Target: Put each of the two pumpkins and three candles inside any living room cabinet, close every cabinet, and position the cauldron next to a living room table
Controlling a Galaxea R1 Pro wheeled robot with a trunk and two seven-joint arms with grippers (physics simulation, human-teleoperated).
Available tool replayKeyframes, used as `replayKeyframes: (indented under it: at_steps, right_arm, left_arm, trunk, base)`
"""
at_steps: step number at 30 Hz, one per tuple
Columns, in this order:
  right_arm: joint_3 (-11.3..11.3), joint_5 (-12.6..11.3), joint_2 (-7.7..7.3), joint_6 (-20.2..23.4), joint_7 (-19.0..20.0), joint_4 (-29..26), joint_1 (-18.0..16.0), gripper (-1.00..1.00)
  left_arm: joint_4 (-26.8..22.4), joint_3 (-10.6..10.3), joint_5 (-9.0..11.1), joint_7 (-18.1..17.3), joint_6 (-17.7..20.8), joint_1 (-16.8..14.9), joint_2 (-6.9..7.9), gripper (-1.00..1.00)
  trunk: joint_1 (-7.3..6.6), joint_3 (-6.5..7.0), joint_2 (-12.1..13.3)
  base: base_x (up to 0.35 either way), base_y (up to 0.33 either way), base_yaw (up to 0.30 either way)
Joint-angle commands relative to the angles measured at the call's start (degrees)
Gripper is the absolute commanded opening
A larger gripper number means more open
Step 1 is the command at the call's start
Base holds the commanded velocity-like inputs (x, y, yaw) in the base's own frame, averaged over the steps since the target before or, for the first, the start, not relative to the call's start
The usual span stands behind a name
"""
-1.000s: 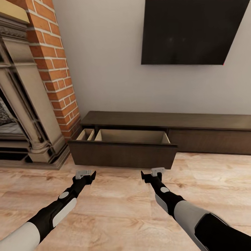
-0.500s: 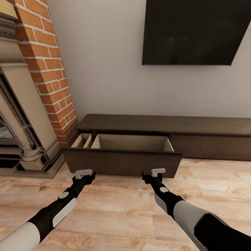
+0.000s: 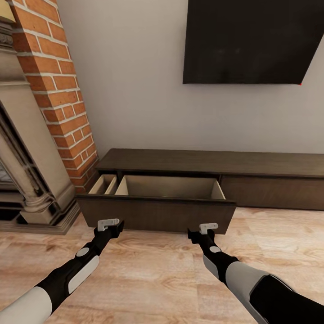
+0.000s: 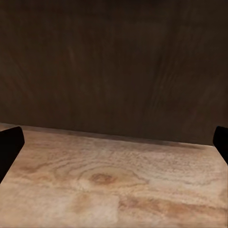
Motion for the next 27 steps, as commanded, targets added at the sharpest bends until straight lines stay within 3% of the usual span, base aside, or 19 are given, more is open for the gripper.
replayKeyframes:
  at_steps: [1,4,27]
  right_arm:
    - [0.49,-0.32,-0.02,-0.14,-0.26,0.05,-0.03,1.00]
    - [0.49,-0.37,-0.13,-0.16,-0.26,0.08,-0.03,1.00]
    - [0.49,-0.31,-0.17,-0.55,-0.23,-0.14,-0.03,1.00]
  left_arm:
    - [-0.05,-0.50,0.51,0.49,-0.41,-0.09,0.09,1.00]
    - [-0.07,-0.52,0.50,0.45,-0.50,-0.09,0.15,1.00]
    - [-0.05,-0.61,0.52,0.38,-0.53,-0.07,0.08,1.00]
  trunk:
    - [-0.01,-0.05,-0.02]
    - [-0.01,-0.05,-0.02]
    - [0.58,-5.15,-0.33]
  base:
    - [0.005,0.000,0.000]
    - [0.002,0.000,0.000]
    - [0.000,0.000,0.000]
